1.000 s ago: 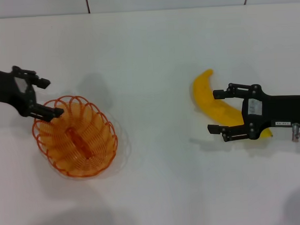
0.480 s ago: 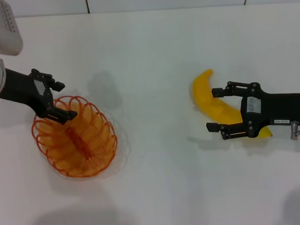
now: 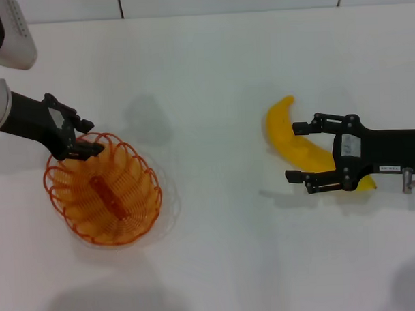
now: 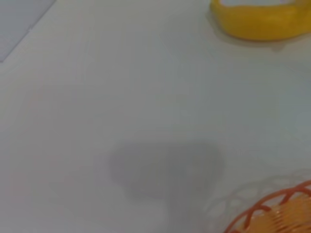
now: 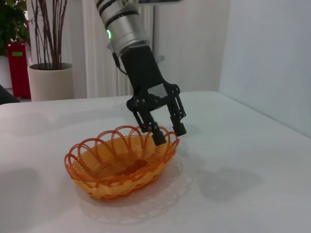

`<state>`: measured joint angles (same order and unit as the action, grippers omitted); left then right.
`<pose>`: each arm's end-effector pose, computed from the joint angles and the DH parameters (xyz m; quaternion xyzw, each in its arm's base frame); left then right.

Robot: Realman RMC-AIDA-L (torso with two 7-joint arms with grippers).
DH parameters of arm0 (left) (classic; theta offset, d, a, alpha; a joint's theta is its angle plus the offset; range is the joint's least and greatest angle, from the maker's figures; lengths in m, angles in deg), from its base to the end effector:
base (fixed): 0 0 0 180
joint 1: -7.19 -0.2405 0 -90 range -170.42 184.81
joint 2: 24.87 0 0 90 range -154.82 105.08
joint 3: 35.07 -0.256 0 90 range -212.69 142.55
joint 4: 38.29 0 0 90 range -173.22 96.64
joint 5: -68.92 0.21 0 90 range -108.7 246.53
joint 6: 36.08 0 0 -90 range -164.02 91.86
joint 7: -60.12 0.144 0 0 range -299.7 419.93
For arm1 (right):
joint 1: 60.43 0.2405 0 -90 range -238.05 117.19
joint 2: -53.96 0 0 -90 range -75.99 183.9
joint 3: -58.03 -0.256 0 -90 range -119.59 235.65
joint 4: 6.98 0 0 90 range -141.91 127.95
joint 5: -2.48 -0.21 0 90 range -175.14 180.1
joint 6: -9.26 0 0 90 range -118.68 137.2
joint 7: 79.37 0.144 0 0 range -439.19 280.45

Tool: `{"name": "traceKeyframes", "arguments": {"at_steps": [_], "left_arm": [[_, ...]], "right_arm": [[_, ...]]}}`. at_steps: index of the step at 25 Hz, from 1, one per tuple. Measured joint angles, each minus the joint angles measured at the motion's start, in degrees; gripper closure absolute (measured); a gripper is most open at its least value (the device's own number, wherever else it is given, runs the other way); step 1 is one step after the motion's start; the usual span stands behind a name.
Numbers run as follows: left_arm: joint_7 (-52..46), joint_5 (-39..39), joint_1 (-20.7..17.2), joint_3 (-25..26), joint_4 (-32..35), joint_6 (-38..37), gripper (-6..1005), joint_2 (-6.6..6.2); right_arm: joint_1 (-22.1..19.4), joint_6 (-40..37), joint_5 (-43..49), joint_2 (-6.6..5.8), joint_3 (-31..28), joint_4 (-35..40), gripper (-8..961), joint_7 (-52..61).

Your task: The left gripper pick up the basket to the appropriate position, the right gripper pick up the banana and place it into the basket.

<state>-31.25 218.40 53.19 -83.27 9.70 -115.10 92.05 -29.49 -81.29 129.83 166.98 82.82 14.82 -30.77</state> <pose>-0.2308 0.4097 0.0204 -0.9767 -0.0945 0.1134 0.1557 0.3108 0.3057 0.0047 -0.9624 0.0787 0.2017 0.1638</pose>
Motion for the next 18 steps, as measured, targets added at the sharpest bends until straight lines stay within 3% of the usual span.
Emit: {"name": "traceKeyframes", "arguments": {"at_steps": [7,10,15,18], "left_arm": [[-0.58,0.15,0.06,-0.33,-0.4,0.1,477,-0.05],[-0.71,0.46,0.06,-0.34,-0.42,0.1,724,-0.06],[-0.79,0.81,0.06,-0.32,-0.44,0.27,916,0.0],[-0.89,0.85,0.06,-0.31,-0.46,0.61,947,0.02]], "right_arm": [[0.0,-0.07,0.0,0.0,-0.2,0.0,91,0.0],[0.0,-0.12,0.0,0.0,-0.23,0.0,93,0.0],[0.0,-0.15,0.0,0.0,-0.27,0.0,95,0.0],[0.0,-0.15,0.0,0.0,-0.27,0.0,96,0.0]]}}
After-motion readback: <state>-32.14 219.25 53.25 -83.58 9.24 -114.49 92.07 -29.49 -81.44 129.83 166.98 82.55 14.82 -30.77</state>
